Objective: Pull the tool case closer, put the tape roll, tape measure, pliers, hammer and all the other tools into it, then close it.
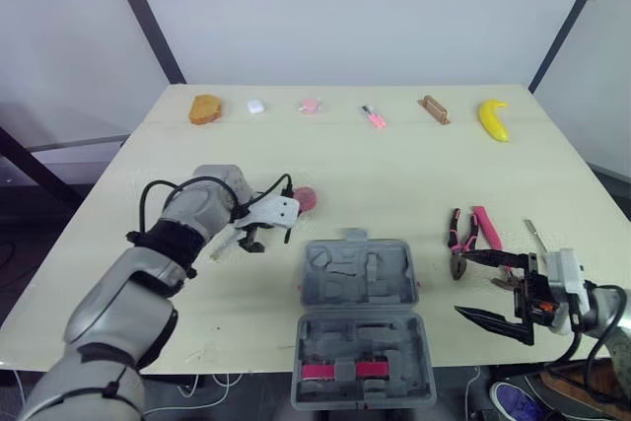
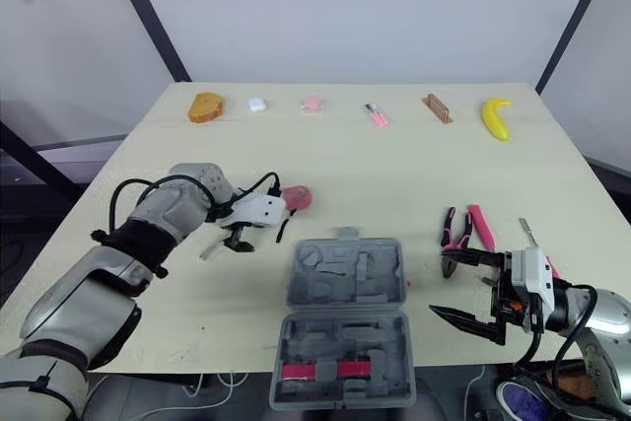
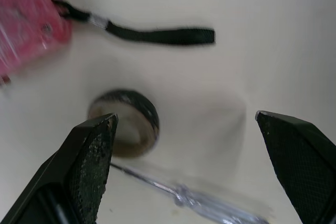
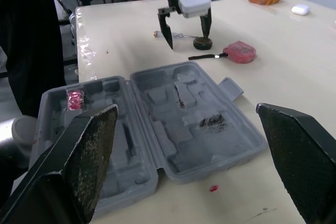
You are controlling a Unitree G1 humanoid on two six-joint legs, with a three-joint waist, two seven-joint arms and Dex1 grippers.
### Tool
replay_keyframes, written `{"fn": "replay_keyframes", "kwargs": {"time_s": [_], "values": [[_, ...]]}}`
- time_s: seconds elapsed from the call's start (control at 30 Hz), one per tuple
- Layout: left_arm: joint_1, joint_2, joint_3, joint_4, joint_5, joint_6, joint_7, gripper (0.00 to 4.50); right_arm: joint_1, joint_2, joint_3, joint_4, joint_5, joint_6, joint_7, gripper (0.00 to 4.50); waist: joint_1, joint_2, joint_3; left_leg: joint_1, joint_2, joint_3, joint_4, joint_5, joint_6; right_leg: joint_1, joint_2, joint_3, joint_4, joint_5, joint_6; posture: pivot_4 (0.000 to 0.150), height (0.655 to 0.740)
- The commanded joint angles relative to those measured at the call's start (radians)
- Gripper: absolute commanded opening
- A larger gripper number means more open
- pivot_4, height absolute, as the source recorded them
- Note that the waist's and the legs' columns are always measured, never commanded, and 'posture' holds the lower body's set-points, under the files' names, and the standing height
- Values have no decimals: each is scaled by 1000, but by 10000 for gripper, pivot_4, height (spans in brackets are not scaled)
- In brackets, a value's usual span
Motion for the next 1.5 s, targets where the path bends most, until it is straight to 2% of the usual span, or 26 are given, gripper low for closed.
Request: {"fn": "replay_keyframes", "kwargs": {"time_s": [0.03, 0.23, 0.27, 0.3, 0.33, 0.43, 0.6, 0.77, 1.0, 1.1, 1.23, 1.4, 1.5], "values": [[-41, -10, -6, 77, 32, -31, 24, 45000, -10, -5, -27, -10, 12, -23, 0, 44493, -1, 0, 0, 0, 0, 0, 0, 0, 0, 0, 0, 0, 0, 0, 0, 1500, 7400], [-85, -64, -32, 248, 74, -98, 54, 45000, -9, 10, -23, -12, 8, -37, -24, 44493, 3, 0, 0, 0, 0, 0, 0, 0, 0, 0, 0, 0, 0, 0, 0, 1500, 7400], [-89, -68, -34, 266, 78, -105, 53, 41112, -8, 10, -23, -15, 10, -36, -27, 45000, 3, 0, 0, 0, 0, 0, 1, 0, 0, 1, 0, 0, 0, 0, 0, 1500, 7400], [-94, -73, -38, 284, 85, -114, 53, 39882, -6, 9, -22, -19, 11, -36, -29, 45000, 3, 0, 0, 0, 0, 0, 1, 0, 0, 1, 0, 0, 0, 0, 0, 1500, 7400], [-98, -77, -39, 301, 91, -123, 57, 36993, -5, 9, -22, -22, 12, -35, -31, 45000, 3, 0, 0, 1, 0, 0, 1, 0, 0, 1, 0, 0, 0, 0, 0, 1500, 7400], [-105, -89, -40, 338, 103, -144, 76, 24039, 0, 9, -23, -27, 15, -36, -34, 45000, 3, 2, -1, 2, 0, 0, 1, 0, 0, 2, 0, 0, 2, 0, 0, 1500, 7400], [-115, -89, -42, 356, 119, -174, 49, 260, -4, 8, -21, -36, 23, -31, -41, 45000, 3, 3, -2, 4, 0, -1, 2, 0, 0, 4, 0, 0, 3, 0, 0, 1500, 7400], [-123, -39, -25, 241, 117, -198, -44, 260, -15, 9, -13, -37, 23, -25, -47, 45000, 0, 1, 0, 2, 0, -1, 2, 0, 0, 3, 1, 0, 3, 0, 0, 1500, 7400], [-55, 18, 48, -146, 20, -93, -232, 260, -24, 6, -17, -31, 27, -16, -50, 45000, 3, 1, 0, -1, 2, 0, 2, 0, 1, 1, -1, 0, -1, 0, 0, 1500, 7400], [-1, 30, 59, -343, -102, 42, -320, 260, -27, 5, -26, -31, 37, -4, -59, 45000, 3, 1, 0, -2, 2, 0, 2, 0, 1, 1, -2, 0, -1, 0, 0, 1500, 7400], [7, 101, -26, -567, -304, 224, -326, 260, -15, -8, -45, -28, 53, 12, -54, 45000, 1, 1, 0, -1, 3, -1, 2, 0, 1, 1, -1, 0, 1, 0, 0, 1500, 7400], [19, 100, -74, -660, -406, 385, -326, 260, -6, -34, -78, -6, 56, 20, -31, 45000, 1, 1, 0, 1, 2, 0, 2, 0, 1, 2, -1, 0, 2, 0, 0, 1500, 7400], [30, 68, -98, -636, -411, 443, -326, 260, 0, -42, -88, 1, 57, 24, -29, 45000, 1, 1, 0, 0, 2, 0, 2, 0, 1, 2, 0, 0, 1, 0, 0, 1500, 7400]]}}
